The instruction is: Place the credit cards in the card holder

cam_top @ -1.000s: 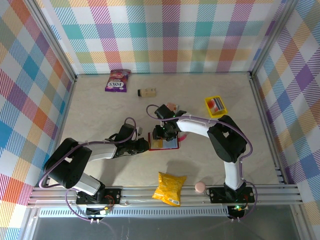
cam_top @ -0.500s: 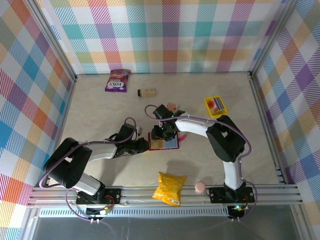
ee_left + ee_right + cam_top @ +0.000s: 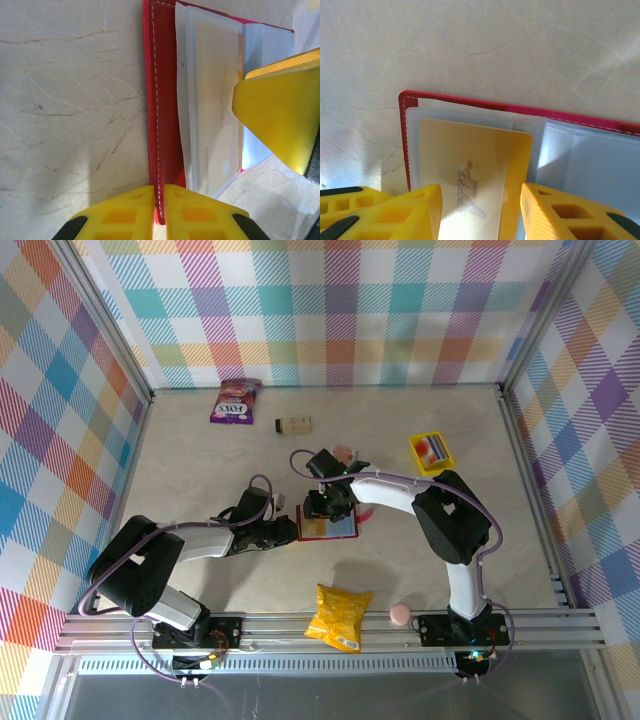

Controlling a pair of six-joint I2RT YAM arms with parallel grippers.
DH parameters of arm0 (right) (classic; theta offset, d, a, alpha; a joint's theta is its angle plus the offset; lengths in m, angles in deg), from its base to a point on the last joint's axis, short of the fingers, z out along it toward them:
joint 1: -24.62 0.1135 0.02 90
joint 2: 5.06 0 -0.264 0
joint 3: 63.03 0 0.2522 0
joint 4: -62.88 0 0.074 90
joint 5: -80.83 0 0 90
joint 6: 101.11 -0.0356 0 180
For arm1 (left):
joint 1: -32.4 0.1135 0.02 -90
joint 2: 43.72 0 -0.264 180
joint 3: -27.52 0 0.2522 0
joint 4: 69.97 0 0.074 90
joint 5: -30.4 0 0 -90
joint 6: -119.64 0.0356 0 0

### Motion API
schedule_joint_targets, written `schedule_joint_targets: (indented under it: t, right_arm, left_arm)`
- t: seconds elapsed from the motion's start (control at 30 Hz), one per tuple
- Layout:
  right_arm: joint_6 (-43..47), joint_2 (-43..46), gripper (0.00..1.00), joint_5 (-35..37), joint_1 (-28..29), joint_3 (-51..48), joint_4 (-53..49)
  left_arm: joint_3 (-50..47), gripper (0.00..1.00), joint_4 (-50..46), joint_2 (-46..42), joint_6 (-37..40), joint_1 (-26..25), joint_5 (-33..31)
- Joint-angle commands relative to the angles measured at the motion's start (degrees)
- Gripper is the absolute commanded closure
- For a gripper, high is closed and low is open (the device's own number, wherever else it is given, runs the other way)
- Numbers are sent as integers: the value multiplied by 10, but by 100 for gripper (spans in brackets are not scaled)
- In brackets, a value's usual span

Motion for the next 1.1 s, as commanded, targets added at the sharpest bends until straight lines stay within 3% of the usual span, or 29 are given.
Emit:
schedule_joint_targets:
  t: [0.0, 0.53, 1.07]
  right_arm:
    - [-7, 12, 55, 9, 5, 1, -15]
    - [-9, -19, 53, -12, 5, 18, -22]
    - [-22, -21, 54, -78, 5, 13, 25]
  left_arm:
    - [10, 86, -2, 8, 4, 3, 2]
    - [9, 86, -2, 7, 4, 3, 2]
    - [8, 87, -3, 6, 4, 3, 1]
